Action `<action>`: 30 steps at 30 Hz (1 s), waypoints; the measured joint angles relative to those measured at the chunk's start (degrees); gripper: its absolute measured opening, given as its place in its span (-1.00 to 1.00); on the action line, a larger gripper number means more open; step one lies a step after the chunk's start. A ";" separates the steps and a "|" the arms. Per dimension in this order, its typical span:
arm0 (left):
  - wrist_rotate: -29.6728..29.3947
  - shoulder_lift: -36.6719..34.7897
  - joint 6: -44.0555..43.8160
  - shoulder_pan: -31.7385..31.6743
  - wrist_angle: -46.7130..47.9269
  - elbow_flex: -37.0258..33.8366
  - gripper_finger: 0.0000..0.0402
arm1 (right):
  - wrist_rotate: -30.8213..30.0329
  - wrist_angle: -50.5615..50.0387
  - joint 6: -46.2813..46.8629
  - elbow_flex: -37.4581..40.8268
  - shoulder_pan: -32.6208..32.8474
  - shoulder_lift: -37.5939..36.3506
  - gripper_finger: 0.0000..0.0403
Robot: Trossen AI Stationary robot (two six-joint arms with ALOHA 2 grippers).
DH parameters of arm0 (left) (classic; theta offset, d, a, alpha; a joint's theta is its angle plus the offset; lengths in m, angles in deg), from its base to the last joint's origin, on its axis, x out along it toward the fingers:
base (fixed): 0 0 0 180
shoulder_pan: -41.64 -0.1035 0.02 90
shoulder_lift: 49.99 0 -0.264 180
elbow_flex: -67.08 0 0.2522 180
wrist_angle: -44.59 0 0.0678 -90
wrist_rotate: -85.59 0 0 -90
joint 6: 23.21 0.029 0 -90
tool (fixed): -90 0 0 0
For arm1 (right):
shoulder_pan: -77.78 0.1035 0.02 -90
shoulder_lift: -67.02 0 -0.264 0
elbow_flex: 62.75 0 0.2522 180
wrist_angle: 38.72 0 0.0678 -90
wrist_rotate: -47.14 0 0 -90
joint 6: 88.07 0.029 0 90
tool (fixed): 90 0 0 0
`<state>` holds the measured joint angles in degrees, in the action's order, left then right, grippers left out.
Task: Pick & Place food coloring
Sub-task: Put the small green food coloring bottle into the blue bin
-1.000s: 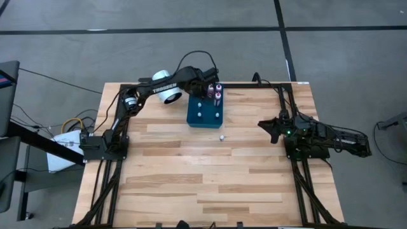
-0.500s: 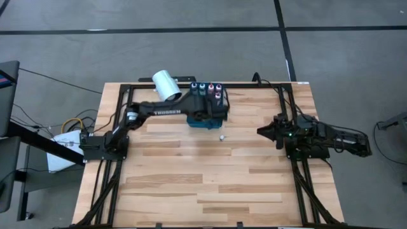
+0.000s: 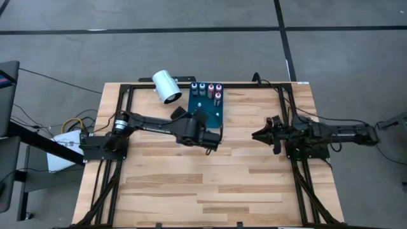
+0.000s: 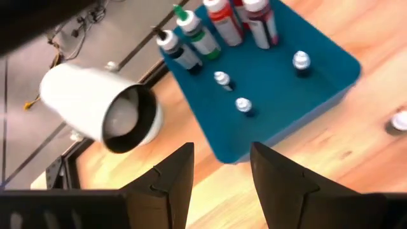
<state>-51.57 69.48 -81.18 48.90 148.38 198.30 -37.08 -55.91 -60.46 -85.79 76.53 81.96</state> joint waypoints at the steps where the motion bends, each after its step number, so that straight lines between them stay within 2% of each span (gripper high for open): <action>1: -0.22 -1.13 -1.07 0.12 -0.01 -1.61 -0.27 | 0.06 1.30 -0.68 0.00 0.39 1.64 -0.65; 6: -0.67 -8.55 -6.18 0.24 -0.28 -12.17 -0.27 | -0.75 6.44 -2.80 -1.05 1.93 11.00 -0.65; 10: -0.94 -16.93 -7.03 0.24 -6.03 -22.99 -0.27 | -2.19 6.85 -6.64 -4.80 2.00 18.66 -0.65; 14: -0.82 -25.74 -1.02 0.22 -15.87 -34.58 -0.27 | -3.37 6.77 -11.03 -10.01 1.60 26.81 -0.65; 20: 0.33 -38.38 7.58 -0.40 -30.05 -49.62 -0.27 | -3.42 6.50 -11.77 -17.72 0.11 39.15 -0.65; 30: 6.59 -56.70 25.00 -3.74 -50.70 -68.88 -0.27 | -3.30 -0.47 -11.77 -30.14 -0.01 56.58 -0.65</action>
<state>-44.98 12.78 -56.19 45.16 97.68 129.42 -40.38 -56.38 -72.24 -115.93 76.52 138.55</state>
